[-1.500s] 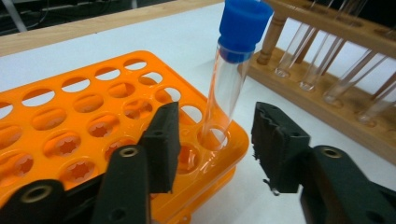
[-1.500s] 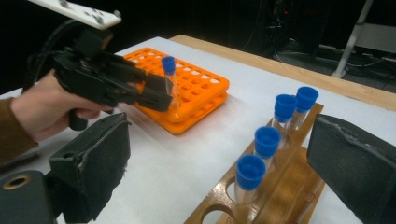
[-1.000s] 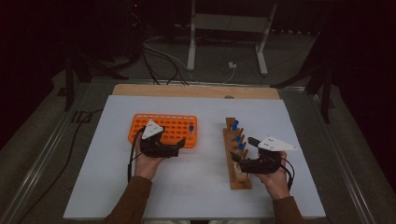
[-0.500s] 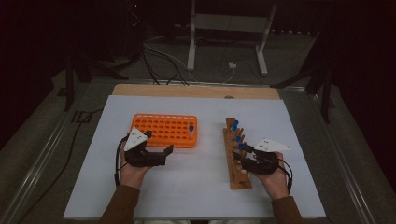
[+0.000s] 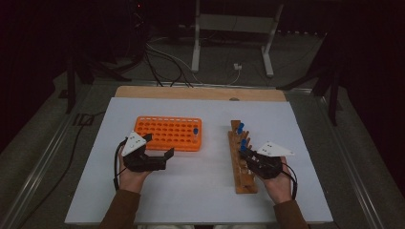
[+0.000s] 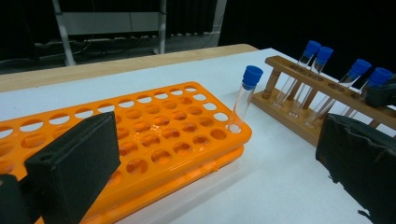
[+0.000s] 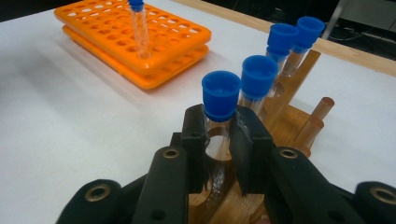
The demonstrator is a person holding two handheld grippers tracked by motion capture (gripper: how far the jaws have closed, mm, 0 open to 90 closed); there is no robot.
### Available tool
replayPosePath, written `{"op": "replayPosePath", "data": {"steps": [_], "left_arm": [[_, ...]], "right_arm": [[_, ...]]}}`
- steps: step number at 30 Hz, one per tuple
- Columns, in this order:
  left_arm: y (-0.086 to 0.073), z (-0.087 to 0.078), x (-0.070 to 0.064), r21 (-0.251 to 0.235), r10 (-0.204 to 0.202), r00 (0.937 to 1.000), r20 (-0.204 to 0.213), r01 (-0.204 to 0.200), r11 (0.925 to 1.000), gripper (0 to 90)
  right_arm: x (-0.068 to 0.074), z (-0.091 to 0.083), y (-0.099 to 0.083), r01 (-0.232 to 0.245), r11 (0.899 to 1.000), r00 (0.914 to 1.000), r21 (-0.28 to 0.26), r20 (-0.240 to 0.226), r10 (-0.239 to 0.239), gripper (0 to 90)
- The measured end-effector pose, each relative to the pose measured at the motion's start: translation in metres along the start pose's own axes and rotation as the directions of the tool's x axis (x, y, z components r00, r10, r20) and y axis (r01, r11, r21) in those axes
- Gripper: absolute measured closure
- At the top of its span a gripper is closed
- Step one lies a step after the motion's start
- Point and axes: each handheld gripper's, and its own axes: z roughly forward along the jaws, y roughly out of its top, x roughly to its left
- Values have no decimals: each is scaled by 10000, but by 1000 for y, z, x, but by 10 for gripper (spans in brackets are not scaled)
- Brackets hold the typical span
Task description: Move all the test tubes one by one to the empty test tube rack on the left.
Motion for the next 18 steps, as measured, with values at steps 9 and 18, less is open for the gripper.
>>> {"op": "replayPosePath", "data": {"steps": [9, 18], "left_arm": [[-2, 1, 1, 103, -29, 10000, -29, 29, 9999, 6], [0, -1, 1, 25, 8, 10000, -55, -8, 10000, 6]], "right_arm": [[0, 4, 0, -110, 9998, 9999, -136, 131, 112, 759], [0, 1, 2, -134, 9998, 9999, -157, 97, 136, 768]]}}
